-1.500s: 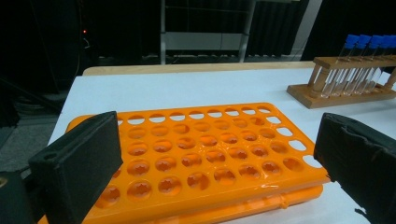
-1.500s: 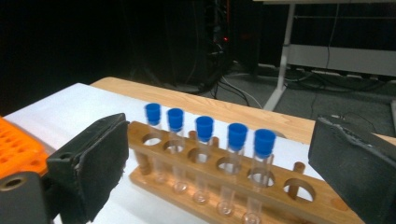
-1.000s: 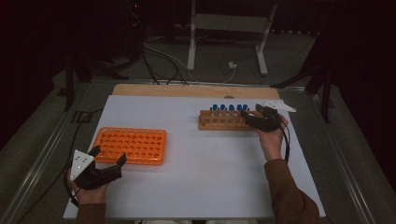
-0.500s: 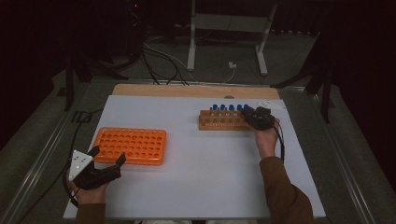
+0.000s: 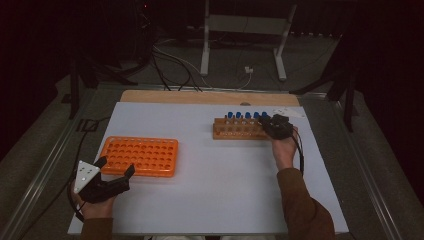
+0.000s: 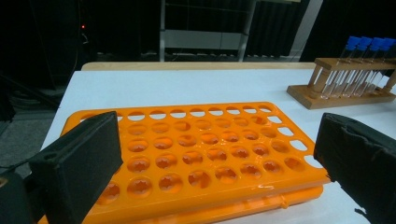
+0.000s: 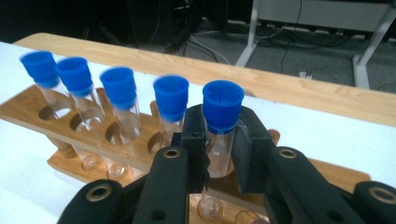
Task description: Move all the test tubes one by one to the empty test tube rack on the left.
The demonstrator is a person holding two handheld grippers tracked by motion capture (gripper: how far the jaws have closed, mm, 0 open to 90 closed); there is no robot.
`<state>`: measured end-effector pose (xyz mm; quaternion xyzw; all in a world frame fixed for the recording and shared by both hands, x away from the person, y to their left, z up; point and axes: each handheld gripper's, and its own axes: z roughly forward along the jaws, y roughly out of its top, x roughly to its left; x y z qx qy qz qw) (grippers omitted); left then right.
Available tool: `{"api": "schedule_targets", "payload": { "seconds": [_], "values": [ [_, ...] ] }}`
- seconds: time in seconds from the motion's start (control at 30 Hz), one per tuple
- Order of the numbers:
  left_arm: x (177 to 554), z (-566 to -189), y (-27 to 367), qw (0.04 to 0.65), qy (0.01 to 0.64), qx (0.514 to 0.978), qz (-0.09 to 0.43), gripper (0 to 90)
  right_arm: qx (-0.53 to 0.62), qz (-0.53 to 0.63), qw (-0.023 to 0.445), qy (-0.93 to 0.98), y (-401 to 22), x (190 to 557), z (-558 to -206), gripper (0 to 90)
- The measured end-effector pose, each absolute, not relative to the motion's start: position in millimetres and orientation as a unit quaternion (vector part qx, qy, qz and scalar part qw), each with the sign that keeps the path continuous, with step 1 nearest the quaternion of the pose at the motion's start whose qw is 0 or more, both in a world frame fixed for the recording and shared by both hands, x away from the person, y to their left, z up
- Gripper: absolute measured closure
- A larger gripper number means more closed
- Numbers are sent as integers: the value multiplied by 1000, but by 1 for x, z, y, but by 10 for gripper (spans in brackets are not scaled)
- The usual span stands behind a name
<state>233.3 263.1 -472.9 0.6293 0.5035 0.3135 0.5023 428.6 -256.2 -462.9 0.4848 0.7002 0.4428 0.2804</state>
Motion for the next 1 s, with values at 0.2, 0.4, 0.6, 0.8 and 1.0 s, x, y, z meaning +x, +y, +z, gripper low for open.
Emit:
{"api": "schedule_targets", "payload": {
  "seconds": [0.2, 0.4, 0.6, 0.8, 1.0],
  "values": [
    [233, -473, 262, 500, 502, 631, 314, 18, 481, 447, 290, 696, -258, 426, -452, 764],
    [233, -472, 261, 498, 503, 630, 318, 7, 479, 460, 298, 685, -263, 421, -434, 765],
    [234, -473, 261, 499, 503, 632, 316, 7, 474, 469, 306, 679, -265, 417, -423, 766],
    [234, -473, 261, 497, 502, 633, 317, 7, 466, 474, 310, 680, -266, 413, -412, 766],
    [235, -474, 260, 494, 501, 637, 315, 7, 463, 485, 303, 676, -269, 408, -405, 766]
  ]
}}
